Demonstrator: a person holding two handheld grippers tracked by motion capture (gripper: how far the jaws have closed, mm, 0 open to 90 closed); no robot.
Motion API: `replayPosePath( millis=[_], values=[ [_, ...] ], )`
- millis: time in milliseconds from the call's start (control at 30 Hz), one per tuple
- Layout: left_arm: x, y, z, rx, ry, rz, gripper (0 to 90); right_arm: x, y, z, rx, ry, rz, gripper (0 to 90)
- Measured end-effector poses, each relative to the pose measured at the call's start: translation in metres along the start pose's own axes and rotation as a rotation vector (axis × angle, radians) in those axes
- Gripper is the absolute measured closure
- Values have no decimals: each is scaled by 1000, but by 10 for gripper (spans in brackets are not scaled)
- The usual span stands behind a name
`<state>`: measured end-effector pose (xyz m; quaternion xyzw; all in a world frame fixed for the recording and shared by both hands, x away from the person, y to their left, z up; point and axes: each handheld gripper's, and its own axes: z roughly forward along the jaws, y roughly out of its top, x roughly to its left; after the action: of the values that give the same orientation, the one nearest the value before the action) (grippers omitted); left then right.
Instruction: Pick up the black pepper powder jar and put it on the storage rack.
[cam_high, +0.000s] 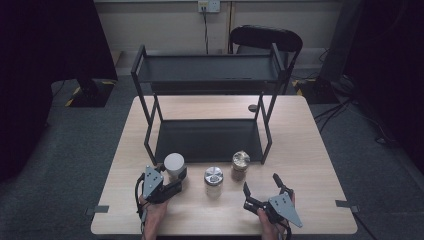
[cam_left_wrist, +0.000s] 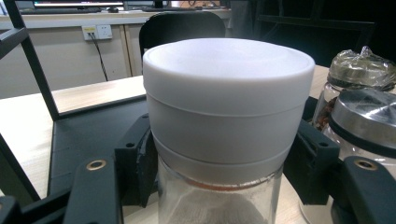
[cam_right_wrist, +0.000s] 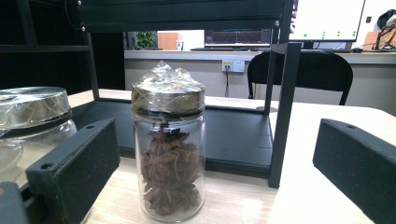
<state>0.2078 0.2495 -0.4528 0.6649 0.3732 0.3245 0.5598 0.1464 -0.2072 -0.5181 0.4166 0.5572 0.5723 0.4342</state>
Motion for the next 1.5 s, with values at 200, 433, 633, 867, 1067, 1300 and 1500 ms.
replayPosePath(
  millis=[200, 433, 633, 867, 1067, 1300, 1500],
  values=[
    [-1, 5, 0, -3, 8, 13, 353, 0, 0, 0, 0, 0, 0, 0],
    [2, 9, 2, -3, 13, 2, 353, 0, 0, 0, 0, 0, 0, 0],
    [3, 16, 7, 5, 6, 13, 353, 0, 0, 0, 0, 0, 0, 0],
    [-1, 24, 13, 8, 13, 36, 353, 0, 0, 0, 0, 0, 0, 0],
    [0, 30, 19, 12, 9, 37, 353, 0, 0, 0, 0, 0, 0, 0],
    [3, 33, 26, 10, 14, 31, 354, 0, 0, 0, 0, 0, -1, 0],
    [6, 36, 33, 7, 10, 25, 353, 0, 0, 0, 0, 0, 0, 0]
  ],
)
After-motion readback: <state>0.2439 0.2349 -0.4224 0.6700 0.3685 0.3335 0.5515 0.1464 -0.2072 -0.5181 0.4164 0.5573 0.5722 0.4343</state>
